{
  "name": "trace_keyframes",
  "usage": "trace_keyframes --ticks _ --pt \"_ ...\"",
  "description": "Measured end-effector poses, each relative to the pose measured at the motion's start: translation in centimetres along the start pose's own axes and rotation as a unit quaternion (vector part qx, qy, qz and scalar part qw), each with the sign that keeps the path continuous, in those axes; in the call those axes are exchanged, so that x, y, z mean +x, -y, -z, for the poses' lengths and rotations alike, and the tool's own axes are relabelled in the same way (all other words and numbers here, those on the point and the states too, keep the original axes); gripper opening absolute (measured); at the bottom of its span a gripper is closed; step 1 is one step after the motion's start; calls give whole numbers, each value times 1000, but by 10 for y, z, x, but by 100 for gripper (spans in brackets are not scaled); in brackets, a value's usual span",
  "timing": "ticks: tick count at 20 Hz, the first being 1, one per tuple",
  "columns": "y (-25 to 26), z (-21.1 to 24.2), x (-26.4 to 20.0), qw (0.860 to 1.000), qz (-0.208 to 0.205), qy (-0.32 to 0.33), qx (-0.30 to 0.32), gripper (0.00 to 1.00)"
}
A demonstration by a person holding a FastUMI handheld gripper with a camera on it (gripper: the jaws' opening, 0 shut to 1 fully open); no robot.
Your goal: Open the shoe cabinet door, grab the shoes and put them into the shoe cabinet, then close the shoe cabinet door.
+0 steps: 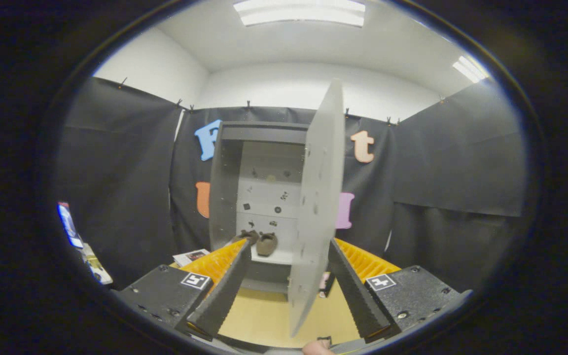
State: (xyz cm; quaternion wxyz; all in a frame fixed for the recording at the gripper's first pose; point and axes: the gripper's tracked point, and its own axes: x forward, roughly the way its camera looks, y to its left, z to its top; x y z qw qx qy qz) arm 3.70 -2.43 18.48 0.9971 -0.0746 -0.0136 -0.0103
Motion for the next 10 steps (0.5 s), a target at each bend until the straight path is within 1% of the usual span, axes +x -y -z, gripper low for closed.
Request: trace_keyframes --ticks 2,4,7,8,10 --pt "32 6 -31 999 31 10 -7 100" --pt "68 12 -48 998 59 28 -13 100" --pt "113 24 -58 996 80 36 -8 100" --pt "125 27 -55 996 86 39 -4 100" --pt "148 41 -52 995 89 29 -17 100"
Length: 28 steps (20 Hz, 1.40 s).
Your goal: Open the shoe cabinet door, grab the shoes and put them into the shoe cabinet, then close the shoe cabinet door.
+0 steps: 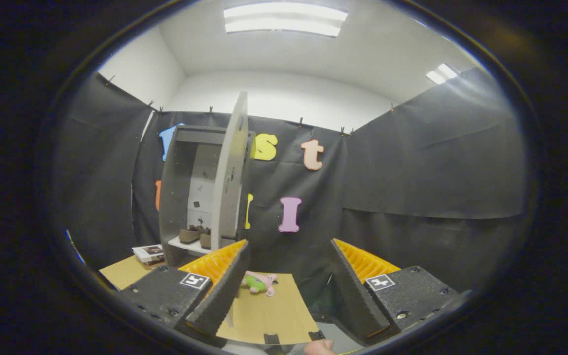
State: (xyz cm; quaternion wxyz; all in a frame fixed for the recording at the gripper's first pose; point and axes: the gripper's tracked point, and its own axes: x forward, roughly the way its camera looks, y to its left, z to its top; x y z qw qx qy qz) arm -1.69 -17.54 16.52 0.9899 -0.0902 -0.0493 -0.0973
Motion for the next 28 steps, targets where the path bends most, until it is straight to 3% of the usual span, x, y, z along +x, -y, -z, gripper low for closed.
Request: trace_keyframes --ticks 4,10,18,25,28 --pt "26 25 34 1000 -1 -13 -11 100" --pt "58 39 99 999 40 -3 -28 100" --pt "18 66 168 999 2 -37 26 100" --pt "-15 86 194 996 -28 -59 56 100" --pt "-41 93 199 992 -60 -68 85 100"
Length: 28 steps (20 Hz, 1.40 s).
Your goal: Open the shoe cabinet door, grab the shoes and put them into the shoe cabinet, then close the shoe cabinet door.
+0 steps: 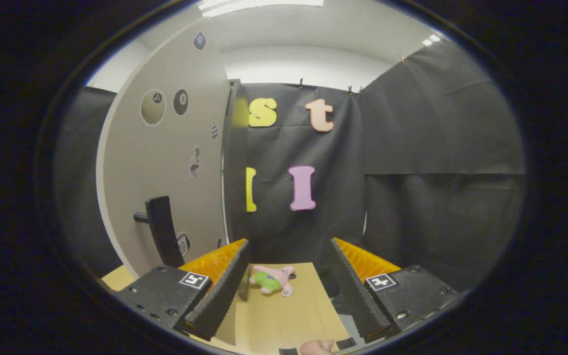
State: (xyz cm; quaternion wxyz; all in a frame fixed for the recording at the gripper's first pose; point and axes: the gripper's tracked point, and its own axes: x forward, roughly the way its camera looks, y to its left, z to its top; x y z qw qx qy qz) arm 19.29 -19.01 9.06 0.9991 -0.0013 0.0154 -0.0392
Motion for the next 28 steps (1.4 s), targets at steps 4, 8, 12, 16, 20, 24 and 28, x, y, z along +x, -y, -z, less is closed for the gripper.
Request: trace_keyframes --ticks 4,8,12,16,20,24,28 --pt "-36 19 -6 999 -34 -16 20 100" --pt "-46 1 -10 998 0 35 -55 96" --pt "-76 9 -16 996 6 44 -73 96" --pt "-103 11 -15 998 -10 43 -49 96" --pt "-121 9 -21 997 6 62 -51 96" --pt "-139 10 -21 994 38 71 -71 96" --pt "-177 11 -10 995 14 68 -70 96"
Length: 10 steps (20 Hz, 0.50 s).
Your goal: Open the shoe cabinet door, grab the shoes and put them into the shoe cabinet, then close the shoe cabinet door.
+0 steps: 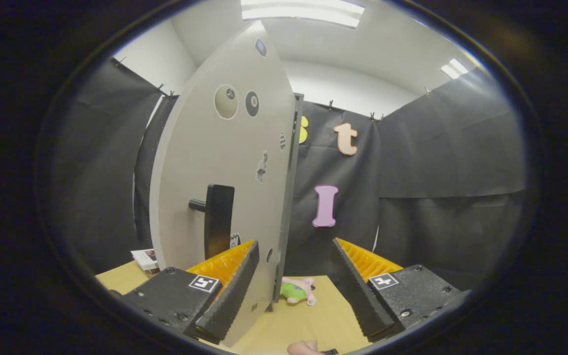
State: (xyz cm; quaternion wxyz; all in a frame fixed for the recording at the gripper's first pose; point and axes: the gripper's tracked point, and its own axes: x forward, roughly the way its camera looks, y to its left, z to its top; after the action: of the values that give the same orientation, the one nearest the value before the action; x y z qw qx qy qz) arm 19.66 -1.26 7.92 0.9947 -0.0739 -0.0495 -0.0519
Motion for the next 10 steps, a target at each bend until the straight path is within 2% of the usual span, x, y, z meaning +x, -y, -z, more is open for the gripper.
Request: trace_keyframes --ticks 2,5,10 --pt "-23 8 7 1000 -17 -12 6 96" --pt "-56 16 27 1000 -22 -18 12 96" --pt "-140 30 74 996 -68 -32 40 97"
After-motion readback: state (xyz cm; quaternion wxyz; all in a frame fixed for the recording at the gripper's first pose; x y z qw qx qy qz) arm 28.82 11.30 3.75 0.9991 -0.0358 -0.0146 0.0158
